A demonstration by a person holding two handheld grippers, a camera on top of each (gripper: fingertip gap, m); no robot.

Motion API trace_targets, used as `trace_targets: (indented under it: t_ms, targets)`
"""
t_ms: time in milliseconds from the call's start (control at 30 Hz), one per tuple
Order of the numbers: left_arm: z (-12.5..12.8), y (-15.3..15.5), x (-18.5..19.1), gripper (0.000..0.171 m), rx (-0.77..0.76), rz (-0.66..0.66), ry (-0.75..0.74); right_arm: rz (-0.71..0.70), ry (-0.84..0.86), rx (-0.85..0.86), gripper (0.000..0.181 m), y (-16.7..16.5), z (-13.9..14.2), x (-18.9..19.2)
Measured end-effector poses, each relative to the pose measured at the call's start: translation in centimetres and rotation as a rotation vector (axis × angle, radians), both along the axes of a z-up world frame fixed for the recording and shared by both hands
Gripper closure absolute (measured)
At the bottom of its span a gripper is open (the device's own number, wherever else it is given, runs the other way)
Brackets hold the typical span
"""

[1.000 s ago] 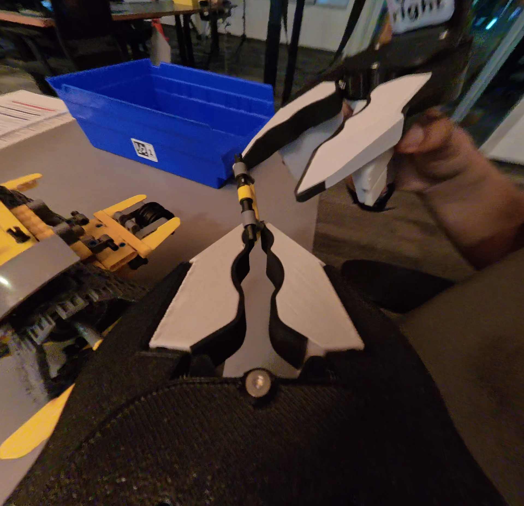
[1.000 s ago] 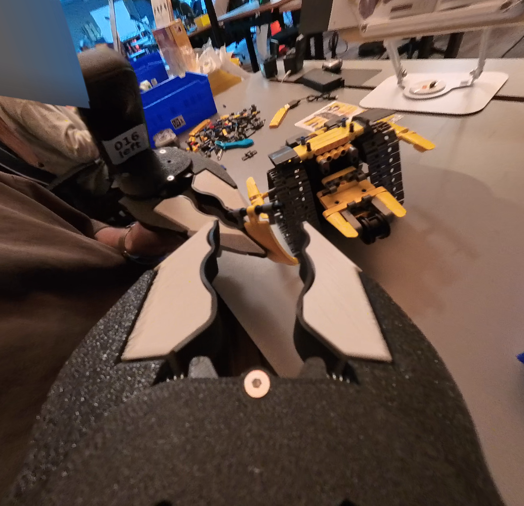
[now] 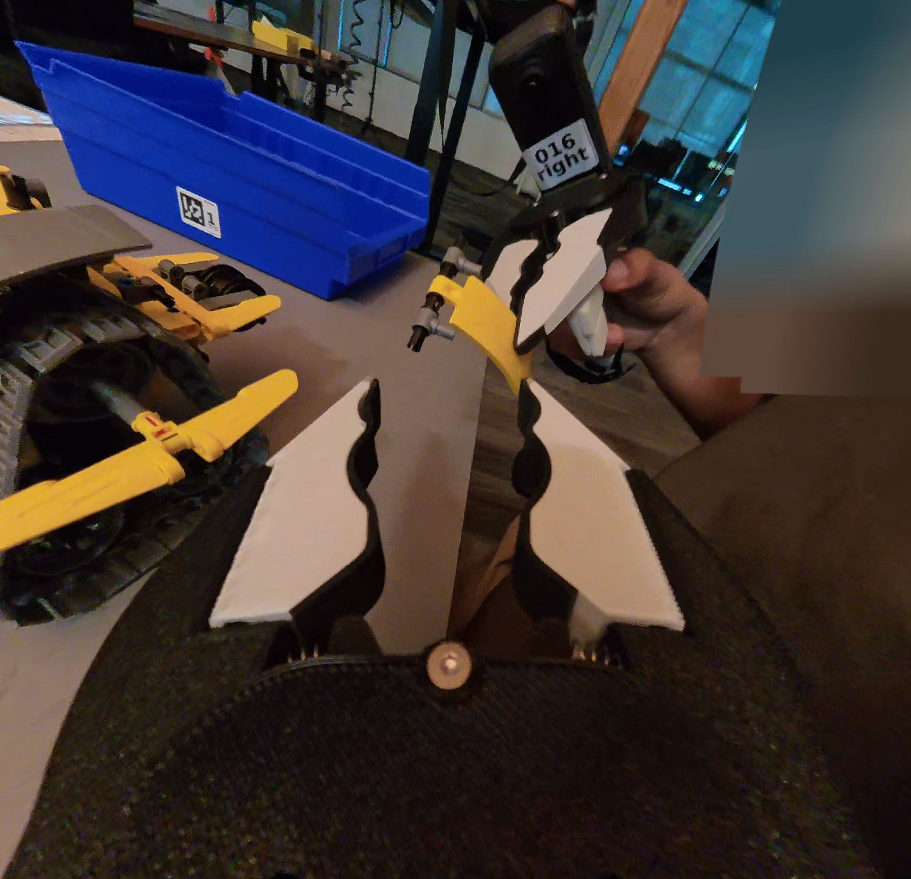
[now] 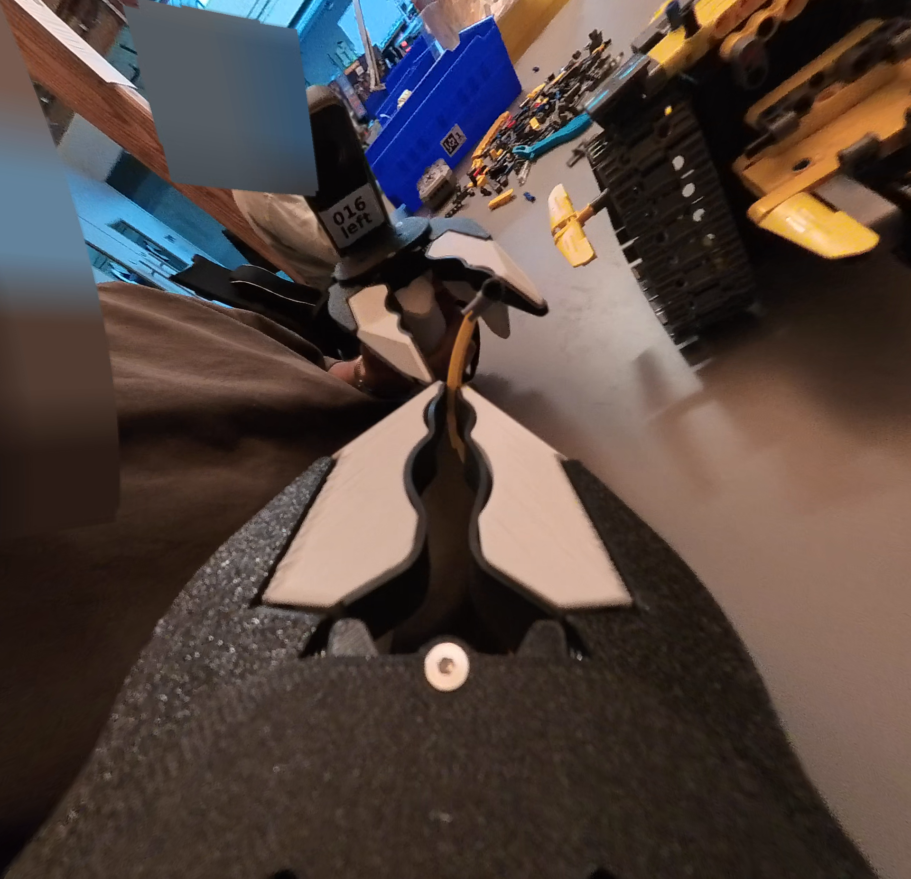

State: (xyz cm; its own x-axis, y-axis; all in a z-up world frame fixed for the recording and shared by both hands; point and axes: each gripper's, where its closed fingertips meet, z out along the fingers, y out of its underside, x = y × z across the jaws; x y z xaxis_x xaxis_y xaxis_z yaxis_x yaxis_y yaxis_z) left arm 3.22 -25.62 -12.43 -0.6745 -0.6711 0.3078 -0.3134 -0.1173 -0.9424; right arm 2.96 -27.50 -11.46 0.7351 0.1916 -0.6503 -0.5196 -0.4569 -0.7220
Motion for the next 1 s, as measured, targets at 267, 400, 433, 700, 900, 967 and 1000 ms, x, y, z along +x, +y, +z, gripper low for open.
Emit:
trace_targets:
  t_ms: [267,400,433,700,900,967,1000]
  targets:
    - [1.6,0.9,-0.6,0.127,-0.108,-0.047,-0.05,0.094,-0.004,-0.008,0.18,0.4,-0.1,-1.9]
    - [1.6,1.9,-1.0,0.128,0.184,0.037,-0.247,0.105,0.045,0.008,0.18,0.5,0.2,-1.9]
    - [1.6,2.1,-1.1,0.131,0.283,0.063,-0.305,0.108,0.06,0.013,0.18,0.5,0.3,-1.9]
    - [0.9,1.4,-1.1,0.156,0.592,0.114,-0.468,0.139,0.083,0.004,0.179,0.9,0.0,-2.6]
    - [1.2,1.1,-1.9,0.166,0.387,-0.015,-0.336,0.154,0.048,0.002,0.179,0.4,-0.2,-2.8]
    - [1.4,0.8,-2.3,0.166,0.246,-0.083,-0.244,0.172,0.022,0.006,0.179,0.2,-0.3,-3.0]
    - [1.5,0.7,-2.5,0.166,0.161,-0.121,-0.187,0.183,0.008,0.009,0.179,0.1,-0.3,-3.1]
